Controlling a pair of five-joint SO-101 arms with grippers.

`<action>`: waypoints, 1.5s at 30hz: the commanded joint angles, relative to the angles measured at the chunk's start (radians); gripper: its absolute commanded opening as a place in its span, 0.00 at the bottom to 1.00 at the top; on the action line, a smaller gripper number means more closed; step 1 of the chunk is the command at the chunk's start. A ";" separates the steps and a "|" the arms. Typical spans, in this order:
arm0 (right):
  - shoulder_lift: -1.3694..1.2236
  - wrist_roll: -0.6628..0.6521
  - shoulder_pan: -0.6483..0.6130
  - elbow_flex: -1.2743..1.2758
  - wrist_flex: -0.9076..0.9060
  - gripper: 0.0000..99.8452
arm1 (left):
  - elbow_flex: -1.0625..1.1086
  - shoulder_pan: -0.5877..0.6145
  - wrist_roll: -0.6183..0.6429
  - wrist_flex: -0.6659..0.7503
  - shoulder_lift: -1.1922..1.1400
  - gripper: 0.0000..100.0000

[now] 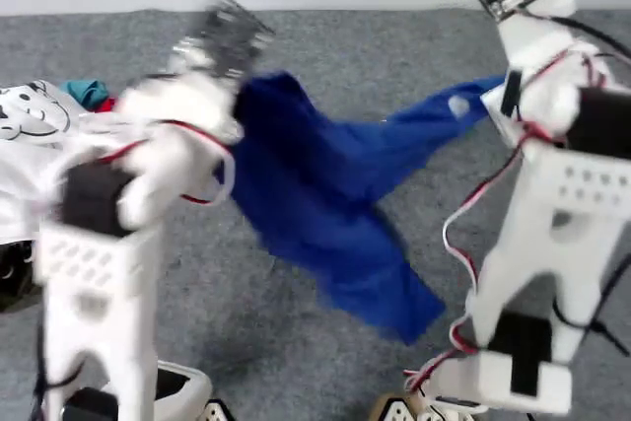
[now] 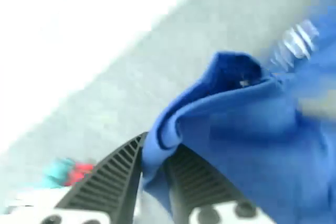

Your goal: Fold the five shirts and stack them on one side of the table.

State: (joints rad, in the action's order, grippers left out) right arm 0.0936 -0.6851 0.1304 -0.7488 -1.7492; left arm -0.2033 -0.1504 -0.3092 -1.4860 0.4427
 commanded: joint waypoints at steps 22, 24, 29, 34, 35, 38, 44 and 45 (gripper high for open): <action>0.618 -0.153 0.016 -0.026 0.024 0.01 | -0.865 0.130 -0.258 -0.137 -0.029 0.01; 0.648 -0.172 0.016 -0.026 0.022 0.01 | -0.908 0.130 -0.258 -0.176 -0.029 0.01; 0.730 -0.224 0.077 -0.026 -0.027 0.01 | -1.018 0.129 -0.295 -0.258 -0.029 0.01; 0.782 -0.230 0.153 -0.018 -0.041 0.01 | -1.063 0.135 -0.319 -0.269 -0.029 0.01; 0.785 -0.230 0.165 0.002 -0.041 0.01 | -1.061 0.135 -0.319 -0.269 -0.029 0.01; 0.789 -0.230 0.180 0.152 -0.041 0.01 | -0.998 0.127 -0.319 -0.269 -0.040 0.01; 0.785 -0.227 0.163 0.569 -0.010 0.01 | -0.615 0.074 -0.321 -0.264 -0.040 0.01; 0.785 -0.227 0.145 0.652 0.019 0.01 | -0.529 0.063 -0.321 -0.250 -0.040 0.01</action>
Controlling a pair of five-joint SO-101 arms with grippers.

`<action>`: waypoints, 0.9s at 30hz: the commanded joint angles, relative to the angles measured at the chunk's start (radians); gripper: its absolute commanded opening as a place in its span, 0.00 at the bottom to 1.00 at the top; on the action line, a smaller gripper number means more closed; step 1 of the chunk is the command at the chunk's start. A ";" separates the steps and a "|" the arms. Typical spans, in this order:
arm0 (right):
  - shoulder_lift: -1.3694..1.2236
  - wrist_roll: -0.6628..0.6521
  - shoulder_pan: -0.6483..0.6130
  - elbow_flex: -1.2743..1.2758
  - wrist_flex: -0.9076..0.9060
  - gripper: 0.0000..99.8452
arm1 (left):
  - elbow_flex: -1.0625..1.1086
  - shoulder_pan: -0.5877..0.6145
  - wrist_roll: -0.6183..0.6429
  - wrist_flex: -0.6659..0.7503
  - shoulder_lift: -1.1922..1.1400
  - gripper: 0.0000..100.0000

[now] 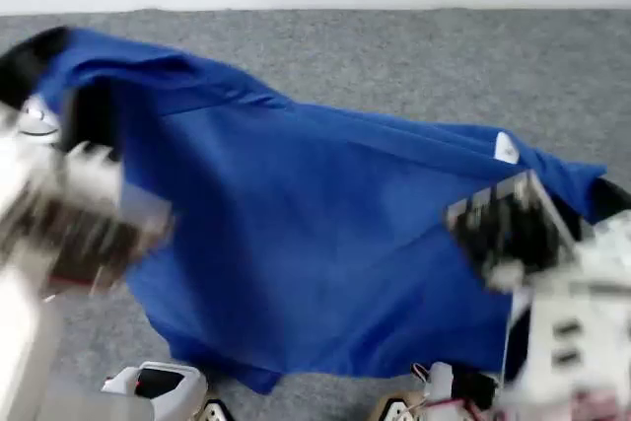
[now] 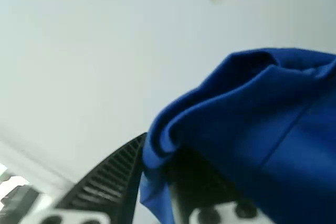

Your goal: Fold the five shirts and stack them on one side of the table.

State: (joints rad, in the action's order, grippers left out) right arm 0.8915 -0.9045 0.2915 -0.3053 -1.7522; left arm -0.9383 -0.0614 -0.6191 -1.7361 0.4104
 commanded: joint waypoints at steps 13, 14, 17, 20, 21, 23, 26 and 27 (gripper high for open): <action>-0.038 -0.012 -0.108 0.914 0.848 0.01 | 1.053 -0.032 -0.011 0.769 -0.018 0.01; -0.059 -0.014 -0.110 0.934 0.905 0.01 | 1.076 -0.032 -0.011 0.813 -0.034 0.01; -0.170 -0.037 -0.110 0.950 1.050 0.01 | 1.082 -0.031 -0.035 0.895 -0.118 0.01; -0.289 -0.038 -0.107 0.934 1.204 0.01 | 1.035 -0.031 -0.044 0.953 -0.224 0.01; -0.328 -0.038 -0.107 0.922 1.248 0.01 | 1.013 -0.031 -0.046 0.970 -0.259 0.01; -0.407 -0.038 -0.108 0.885 1.323 0.01 | 0.960 -0.031 -0.046 0.999 -0.330 0.01; -0.524 -0.038 -0.110 0.804 1.408 0.01 | 0.851 -0.029 -0.046 1.008 -0.434 0.01; -0.562 -0.035 -0.107 0.772 1.429 0.01 | 0.812 -0.029 -0.046 1.007 -0.466 0.01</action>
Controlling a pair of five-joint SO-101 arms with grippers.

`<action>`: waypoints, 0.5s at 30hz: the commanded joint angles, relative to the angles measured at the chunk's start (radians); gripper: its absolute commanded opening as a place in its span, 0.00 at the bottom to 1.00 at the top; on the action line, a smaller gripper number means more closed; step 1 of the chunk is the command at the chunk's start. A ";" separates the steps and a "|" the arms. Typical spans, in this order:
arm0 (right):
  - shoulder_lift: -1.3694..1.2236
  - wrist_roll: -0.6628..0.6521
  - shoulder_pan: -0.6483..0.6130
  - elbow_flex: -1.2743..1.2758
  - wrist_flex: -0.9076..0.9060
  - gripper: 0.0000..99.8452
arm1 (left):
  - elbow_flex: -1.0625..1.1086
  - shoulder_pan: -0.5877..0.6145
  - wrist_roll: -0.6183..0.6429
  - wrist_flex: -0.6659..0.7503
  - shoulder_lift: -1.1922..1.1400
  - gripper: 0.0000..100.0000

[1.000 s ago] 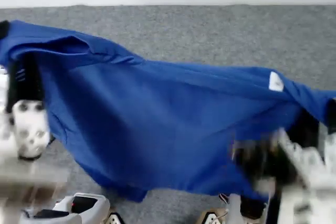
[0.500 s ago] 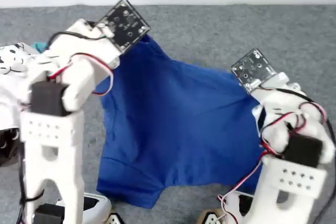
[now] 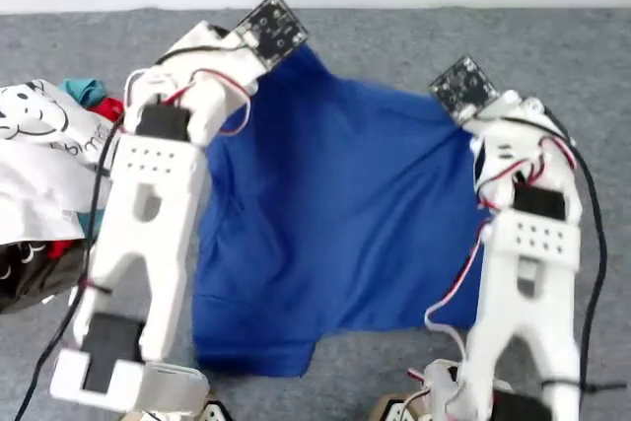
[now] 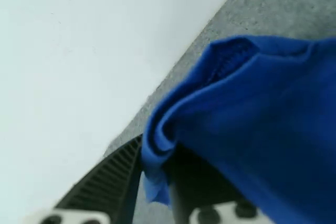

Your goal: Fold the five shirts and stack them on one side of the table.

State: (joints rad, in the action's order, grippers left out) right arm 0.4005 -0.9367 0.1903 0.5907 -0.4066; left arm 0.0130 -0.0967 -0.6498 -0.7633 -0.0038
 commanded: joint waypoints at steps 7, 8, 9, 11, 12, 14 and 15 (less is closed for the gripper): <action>-0.278 -0.005 -0.004 -0.322 0.099 0.01 | -0.372 0.005 -0.072 -0.005 -0.204 0.01; -0.286 -0.005 -0.005 -0.330 0.099 0.01 | -0.394 0.003 -0.072 -0.037 -0.210 0.01; -0.289 -0.006 -0.007 -0.330 0.099 0.01 | -0.412 0.003 -0.072 -0.069 -0.213 0.01; -0.289 -0.008 -0.008 -0.321 0.094 0.01 | -0.438 0.002 -0.072 -0.138 -0.213 0.01; -0.289 -0.009 -0.008 -0.316 0.079 0.01 | -0.449 0.002 -0.072 -0.172 -0.213 0.01; -0.289 -0.040 -0.008 -0.311 0.019 0.01 | -0.478 0.002 -0.072 -0.261 -0.212 0.01; -0.288 -0.054 -0.005 -0.310 -0.024 0.01 | -0.495 0.000 -0.072 -0.316 -0.212 0.01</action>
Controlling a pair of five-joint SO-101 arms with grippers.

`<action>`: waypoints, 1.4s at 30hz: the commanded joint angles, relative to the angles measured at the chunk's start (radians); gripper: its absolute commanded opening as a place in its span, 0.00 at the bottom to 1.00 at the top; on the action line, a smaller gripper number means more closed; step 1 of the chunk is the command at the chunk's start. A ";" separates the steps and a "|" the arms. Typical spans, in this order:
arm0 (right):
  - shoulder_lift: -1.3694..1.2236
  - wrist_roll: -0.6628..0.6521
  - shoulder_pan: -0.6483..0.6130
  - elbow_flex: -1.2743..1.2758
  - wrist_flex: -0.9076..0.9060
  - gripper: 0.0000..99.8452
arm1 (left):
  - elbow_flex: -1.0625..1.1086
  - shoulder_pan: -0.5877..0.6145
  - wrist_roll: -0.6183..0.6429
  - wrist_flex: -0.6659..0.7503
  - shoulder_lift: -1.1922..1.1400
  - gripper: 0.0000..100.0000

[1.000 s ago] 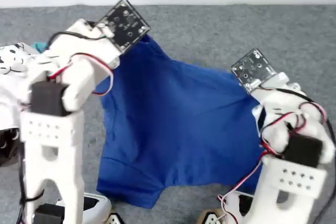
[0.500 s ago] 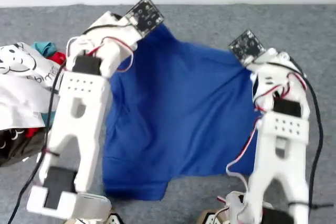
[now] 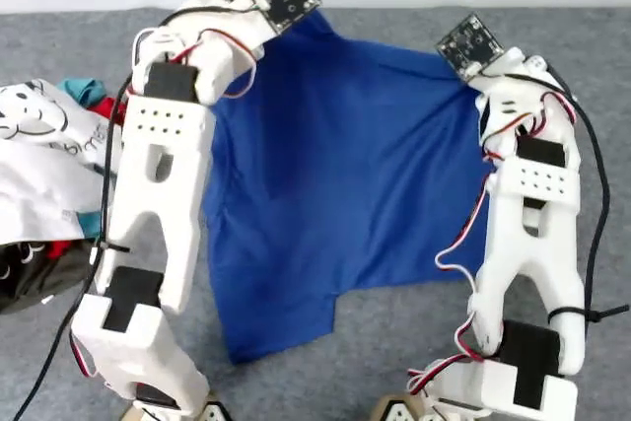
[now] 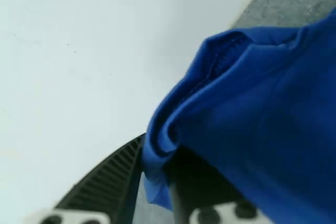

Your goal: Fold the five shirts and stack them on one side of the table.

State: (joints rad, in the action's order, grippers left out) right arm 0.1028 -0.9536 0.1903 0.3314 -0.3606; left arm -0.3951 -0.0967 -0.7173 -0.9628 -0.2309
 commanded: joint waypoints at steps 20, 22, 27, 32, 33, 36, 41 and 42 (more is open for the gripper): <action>0.142 -0.054 0.113 0.115 -0.588 0.01 | 0.044 -0.201 -0.005 -0.793 0.175 0.01; 0.142 -0.054 0.128 0.124 -0.628 0.01 | 0.170 -0.227 -0.005 -0.792 0.255 0.01; 0.142 -0.054 0.156 0.149 -0.723 0.01 | 0.470 -0.249 0.002 -0.755 0.425 0.01; 0.142 -0.068 0.159 0.169 -0.773 0.01 | 0.740 -0.252 0.051 -0.646 0.565 0.01; 0.140 -0.084 0.159 0.169 -0.780 0.01 | 0.788 -0.253 0.049 -0.628 0.589 0.01; 0.134 -0.115 0.162 0.173 -0.791 0.01 | 0.914 -0.247 0.049 -0.577 0.652 0.01; 0.134 -0.117 0.191 0.173 -0.792 0.01 | 1.046 -0.249 0.049 -0.563 0.741 0.01; 0.134 -0.117 0.194 0.173 -0.792 0.01 | 1.056 -0.249 0.049 -0.563 0.756 0.01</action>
State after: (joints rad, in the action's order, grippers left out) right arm 0.1949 -1.0595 0.3606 0.5140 -1.1477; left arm 0.6421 -0.3437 -0.6697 -1.5428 0.4519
